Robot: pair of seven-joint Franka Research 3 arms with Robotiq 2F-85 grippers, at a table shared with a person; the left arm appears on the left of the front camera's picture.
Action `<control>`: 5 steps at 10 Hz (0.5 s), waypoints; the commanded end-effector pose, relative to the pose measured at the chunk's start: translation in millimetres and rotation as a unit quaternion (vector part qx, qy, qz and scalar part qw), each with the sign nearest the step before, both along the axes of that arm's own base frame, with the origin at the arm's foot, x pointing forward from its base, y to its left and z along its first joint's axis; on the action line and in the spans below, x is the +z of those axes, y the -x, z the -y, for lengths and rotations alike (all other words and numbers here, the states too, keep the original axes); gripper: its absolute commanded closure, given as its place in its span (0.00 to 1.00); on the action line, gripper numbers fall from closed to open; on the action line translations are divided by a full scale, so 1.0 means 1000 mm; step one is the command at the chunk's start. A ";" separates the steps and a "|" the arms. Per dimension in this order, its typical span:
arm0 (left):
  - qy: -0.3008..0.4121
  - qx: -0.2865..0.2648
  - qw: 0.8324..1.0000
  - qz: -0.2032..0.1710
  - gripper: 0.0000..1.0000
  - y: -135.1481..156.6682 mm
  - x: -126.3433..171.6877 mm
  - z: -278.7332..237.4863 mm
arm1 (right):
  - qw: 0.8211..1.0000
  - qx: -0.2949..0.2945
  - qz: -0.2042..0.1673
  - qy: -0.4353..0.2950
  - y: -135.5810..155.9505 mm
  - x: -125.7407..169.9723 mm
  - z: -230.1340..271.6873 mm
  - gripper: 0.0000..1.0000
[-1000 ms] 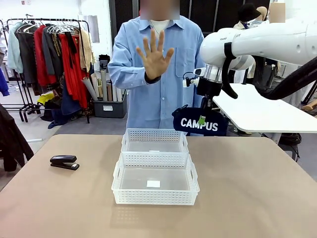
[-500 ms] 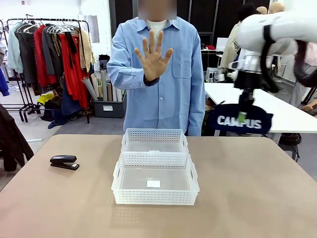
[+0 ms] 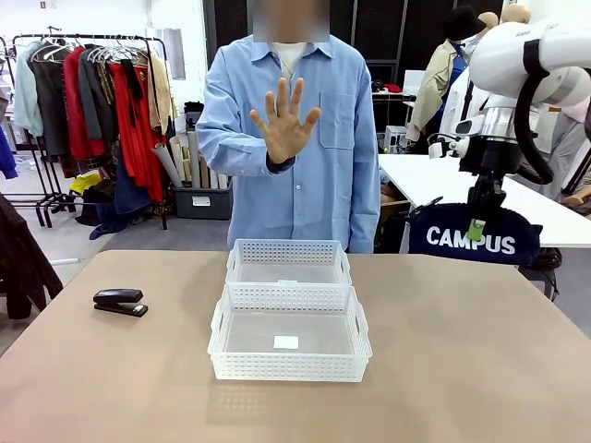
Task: Distribute items into two baskets.
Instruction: Move the picked Pencil pouch towards the Organizing basket indicated by the person, stopping as directed.
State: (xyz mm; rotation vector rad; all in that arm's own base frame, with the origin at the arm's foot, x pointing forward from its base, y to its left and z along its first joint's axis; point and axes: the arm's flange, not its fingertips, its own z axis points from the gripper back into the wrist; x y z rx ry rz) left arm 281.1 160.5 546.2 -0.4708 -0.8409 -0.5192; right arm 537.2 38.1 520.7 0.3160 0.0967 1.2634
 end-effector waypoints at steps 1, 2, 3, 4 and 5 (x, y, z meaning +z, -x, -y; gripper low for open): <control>0.002 -0.008 1.000 0.007 0.00 0.001 -0.001 0.000 | 1.000 -0.004 0.005 0.005 -0.005 0.003 0.003 1.00; 0.002 -0.008 1.000 0.007 0.00 0.001 -0.001 0.000 | 1.000 -0.004 0.005 0.005 -0.005 0.003 0.003 1.00; 0.002 -0.008 1.000 0.007 0.00 0.001 -0.001 0.000 | 1.000 -0.004 0.005 0.005 -0.005 0.003 0.003 1.00; 0.002 -0.008 1.000 0.007 0.00 0.001 -0.001 0.000 | 1.000 -0.004 0.005 0.005 -0.005 0.003 0.003 1.00; 0.002 -0.008 1.000 0.007 0.00 0.001 -0.001 0.000 | 1.000 -0.004 0.005 0.005 -0.005 0.003 0.003 1.00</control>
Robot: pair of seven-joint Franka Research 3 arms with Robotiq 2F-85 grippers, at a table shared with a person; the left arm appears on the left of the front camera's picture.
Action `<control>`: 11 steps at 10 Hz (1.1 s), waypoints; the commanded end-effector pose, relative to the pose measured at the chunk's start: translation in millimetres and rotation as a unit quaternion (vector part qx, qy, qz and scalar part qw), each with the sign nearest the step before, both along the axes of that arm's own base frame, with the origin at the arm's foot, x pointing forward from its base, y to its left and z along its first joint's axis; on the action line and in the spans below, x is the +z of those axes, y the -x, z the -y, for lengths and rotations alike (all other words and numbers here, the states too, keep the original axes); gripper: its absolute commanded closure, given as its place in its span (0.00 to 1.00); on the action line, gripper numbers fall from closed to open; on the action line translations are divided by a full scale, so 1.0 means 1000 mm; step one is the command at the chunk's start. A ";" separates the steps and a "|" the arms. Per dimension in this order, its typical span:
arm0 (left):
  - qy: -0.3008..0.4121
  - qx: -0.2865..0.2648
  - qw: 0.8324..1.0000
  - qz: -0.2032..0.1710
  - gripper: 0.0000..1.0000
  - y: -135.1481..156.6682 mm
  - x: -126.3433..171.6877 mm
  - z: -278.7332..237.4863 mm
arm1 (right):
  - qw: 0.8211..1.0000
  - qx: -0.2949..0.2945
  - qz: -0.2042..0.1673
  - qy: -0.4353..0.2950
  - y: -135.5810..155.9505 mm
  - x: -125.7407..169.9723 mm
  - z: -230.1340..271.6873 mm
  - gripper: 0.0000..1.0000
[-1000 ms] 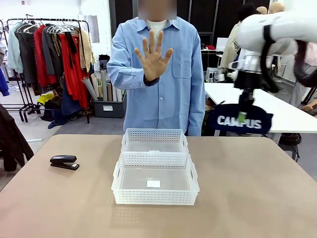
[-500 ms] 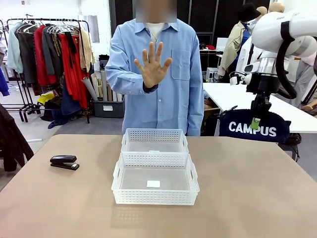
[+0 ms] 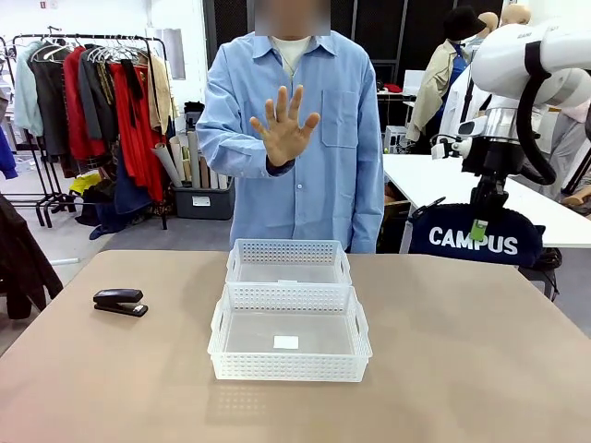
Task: Distribute items into two baskets.
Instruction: Move the picked Pencil pouch towards the Organizing basket indicated by the person, stopping as directed, then place the picked Pencil pouch into the Organizing basket as instructed by the person.
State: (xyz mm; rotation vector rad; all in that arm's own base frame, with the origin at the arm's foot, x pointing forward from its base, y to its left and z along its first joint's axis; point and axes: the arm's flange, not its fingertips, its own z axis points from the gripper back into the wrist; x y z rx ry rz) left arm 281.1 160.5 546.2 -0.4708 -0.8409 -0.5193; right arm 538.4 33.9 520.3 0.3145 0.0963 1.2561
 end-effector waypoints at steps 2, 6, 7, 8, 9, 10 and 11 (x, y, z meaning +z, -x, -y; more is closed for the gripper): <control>0.002 -0.008 1.000 0.007 0.00 0.001 -0.001 0.000 | 1.000 0.000 0.005 0.005 -0.004 0.004 -0.001 1.00; 0.002 -0.008 1.000 0.007 0.00 0.001 -0.001 0.000 | 1.000 0.000 0.005 0.005 -0.004 0.004 -0.001 1.00; 0.002 -0.008 1.000 0.007 0.00 0.001 -0.001 0.000 | 1.000 0.000 0.005 0.005 -0.004 0.004 -0.001 1.00; 0.002 -0.008 1.000 0.007 0.00 0.001 -0.001 0.000 | 1.000 0.000 0.005 0.005 -0.004 0.004 -0.001 1.00; 0.002 -0.008 1.000 0.007 0.00 0.001 -0.001 0.000 | 1.000 0.000 0.005 0.005 -0.004 0.004 -0.001 1.00; 0.002 -0.008 1.000 0.007 0.00 0.001 -0.001 0.000 | 1.000 0.000 0.005 0.005 -0.004 0.004 -0.001 1.00; 0.002 -0.008 1.000 0.007 0.00 0.001 -0.001 0.000 | 1.000 0.000 0.005 0.005 -0.004 0.004 -0.001 1.00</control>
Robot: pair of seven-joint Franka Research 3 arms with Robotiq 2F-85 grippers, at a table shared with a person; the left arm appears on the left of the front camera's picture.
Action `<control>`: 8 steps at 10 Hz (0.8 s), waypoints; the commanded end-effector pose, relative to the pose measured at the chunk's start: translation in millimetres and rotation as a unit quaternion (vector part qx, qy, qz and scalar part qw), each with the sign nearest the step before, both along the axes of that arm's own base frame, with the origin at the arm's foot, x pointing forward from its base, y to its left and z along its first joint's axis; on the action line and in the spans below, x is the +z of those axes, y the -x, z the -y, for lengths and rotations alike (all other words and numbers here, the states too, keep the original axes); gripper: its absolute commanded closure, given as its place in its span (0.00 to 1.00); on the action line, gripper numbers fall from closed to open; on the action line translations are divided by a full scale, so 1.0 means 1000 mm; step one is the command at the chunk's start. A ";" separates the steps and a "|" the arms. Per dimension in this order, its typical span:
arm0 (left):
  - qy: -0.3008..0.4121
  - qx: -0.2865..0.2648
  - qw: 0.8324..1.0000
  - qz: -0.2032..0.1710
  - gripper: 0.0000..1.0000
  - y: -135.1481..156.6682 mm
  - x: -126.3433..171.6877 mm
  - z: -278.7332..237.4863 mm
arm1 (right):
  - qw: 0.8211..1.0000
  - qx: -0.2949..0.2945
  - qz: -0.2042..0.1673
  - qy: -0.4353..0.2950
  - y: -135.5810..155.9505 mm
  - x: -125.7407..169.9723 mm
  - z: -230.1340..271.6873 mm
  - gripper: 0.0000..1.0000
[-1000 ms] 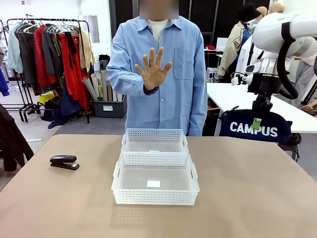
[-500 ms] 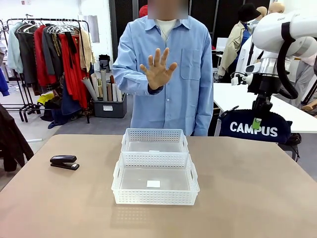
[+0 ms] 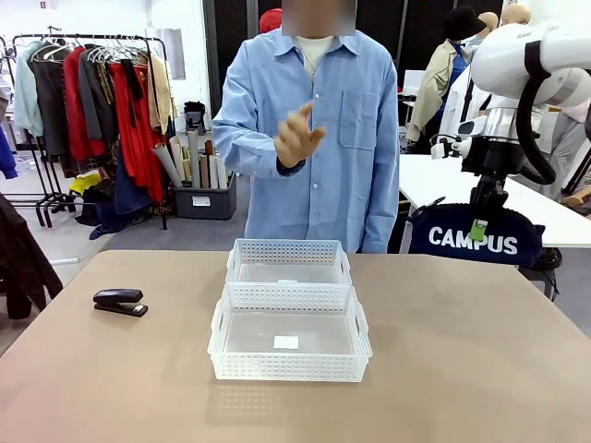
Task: Distribute items into two baskets.
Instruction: Place the picked Pencil pouch into the Organizing basket as instructed by the person.
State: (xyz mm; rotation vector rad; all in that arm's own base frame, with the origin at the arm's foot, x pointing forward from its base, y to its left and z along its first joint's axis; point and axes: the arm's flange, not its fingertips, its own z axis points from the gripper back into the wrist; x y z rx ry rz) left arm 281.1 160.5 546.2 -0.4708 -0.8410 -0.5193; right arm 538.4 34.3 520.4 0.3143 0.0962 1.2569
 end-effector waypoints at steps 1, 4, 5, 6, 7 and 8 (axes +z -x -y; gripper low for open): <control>0.002 -0.008 1.000 0.007 0.00 0.001 -0.001 0.000 | 1.000 0.000 0.005 0.005 -0.004 0.004 -0.001 1.00; 0.002 -0.008 1.000 0.007 0.00 0.001 -0.001 0.000 | 1.000 0.000 0.005 0.005 -0.004 0.004 -0.001 1.00; 0.002 -0.008 1.000 0.007 0.00 0.001 -0.001 0.000 | 1.000 0.000 0.005 0.005 -0.004 0.004 -0.001 1.00; 0.002 -0.008 1.000 0.007 0.00 0.001 -0.001 0.000 | 1.000 0.000 0.005 0.005 -0.004 0.004 -0.001 1.00; 0.002 -0.008 1.000 0.007 0.00 0.001 -0.001 0.000 | 1.000 0.000 0.005 0.005 -0.004 0.004 -0.001 1.00; 0.002 -0.008 1.000 0.007 0.00 0.001 -0.001 0.000 | 1.000 0.000 0.005 0.005 -0.004 0.004 -0.001 1.00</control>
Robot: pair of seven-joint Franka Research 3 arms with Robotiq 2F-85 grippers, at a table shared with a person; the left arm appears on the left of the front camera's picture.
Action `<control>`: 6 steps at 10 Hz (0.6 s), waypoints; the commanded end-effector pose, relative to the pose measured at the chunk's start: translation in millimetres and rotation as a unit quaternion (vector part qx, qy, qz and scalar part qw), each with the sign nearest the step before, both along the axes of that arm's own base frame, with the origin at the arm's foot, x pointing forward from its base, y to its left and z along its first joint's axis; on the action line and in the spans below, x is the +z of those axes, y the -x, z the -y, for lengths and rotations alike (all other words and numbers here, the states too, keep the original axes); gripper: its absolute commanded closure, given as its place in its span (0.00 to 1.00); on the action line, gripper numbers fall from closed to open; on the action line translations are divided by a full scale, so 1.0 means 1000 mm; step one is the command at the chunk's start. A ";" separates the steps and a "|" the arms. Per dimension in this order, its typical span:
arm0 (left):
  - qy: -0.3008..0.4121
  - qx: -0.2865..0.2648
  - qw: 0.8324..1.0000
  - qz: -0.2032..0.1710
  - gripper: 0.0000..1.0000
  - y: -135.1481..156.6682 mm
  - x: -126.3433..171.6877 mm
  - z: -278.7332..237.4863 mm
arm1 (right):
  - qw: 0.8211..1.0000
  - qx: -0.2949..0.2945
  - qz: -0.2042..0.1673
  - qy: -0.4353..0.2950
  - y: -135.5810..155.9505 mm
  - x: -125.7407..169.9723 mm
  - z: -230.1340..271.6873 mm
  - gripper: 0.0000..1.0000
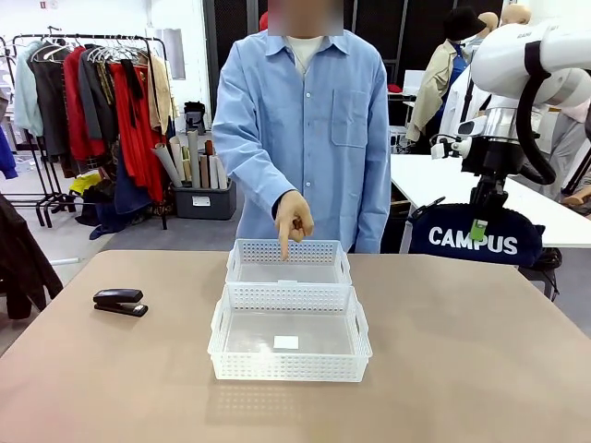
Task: Distribute items into two baskets.
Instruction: Place the picked Pencil pouch into the Organizing basket as instructed by the person.
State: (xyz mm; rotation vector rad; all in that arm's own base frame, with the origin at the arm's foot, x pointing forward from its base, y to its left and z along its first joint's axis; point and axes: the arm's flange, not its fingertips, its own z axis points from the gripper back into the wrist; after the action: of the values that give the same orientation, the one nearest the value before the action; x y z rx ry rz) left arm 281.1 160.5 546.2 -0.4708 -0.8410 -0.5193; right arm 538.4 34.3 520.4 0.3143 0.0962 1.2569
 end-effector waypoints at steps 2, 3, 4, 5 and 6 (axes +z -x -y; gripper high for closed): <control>0.002 -0.008 1.000 0.007 0.00 0.001 -0.001 0.000 | 1.000 0.000 0.005 0.005 -0.004 0.004 -0.001 1.00; 0.002 -0.008 1.000 0.007 0.00 0.001 -0.001 0.000 | 1.000 0.000 0.000 0.000 0.000 0.000 0.000 1.00; 0.002 -0.008 1.000 0.007 0.00 0.001 -0.001 0.000 | 1.000 0.006 0.000 0.005 0.006 0.001 -0.005 1.00; 0.002 -0.008 1.000 0.007 0.00 0.001 -0.001 0.000 | 1.000 0.011 0.001 0.011 0.012 0.003 -0.011 1.00; 0.002 -0.008 1.000 0.007 0.00 0.001 -0.001 0.000 | 1.000 0.014 0.003 0.017 0.019 0.004 -0.020 1.00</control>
State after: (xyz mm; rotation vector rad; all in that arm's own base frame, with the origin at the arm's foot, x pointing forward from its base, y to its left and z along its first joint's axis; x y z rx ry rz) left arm 281.1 160.5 546.2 -0.4708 -0.8409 -0.5193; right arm 533.0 47.0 522.0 0.3100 0.1041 1.2798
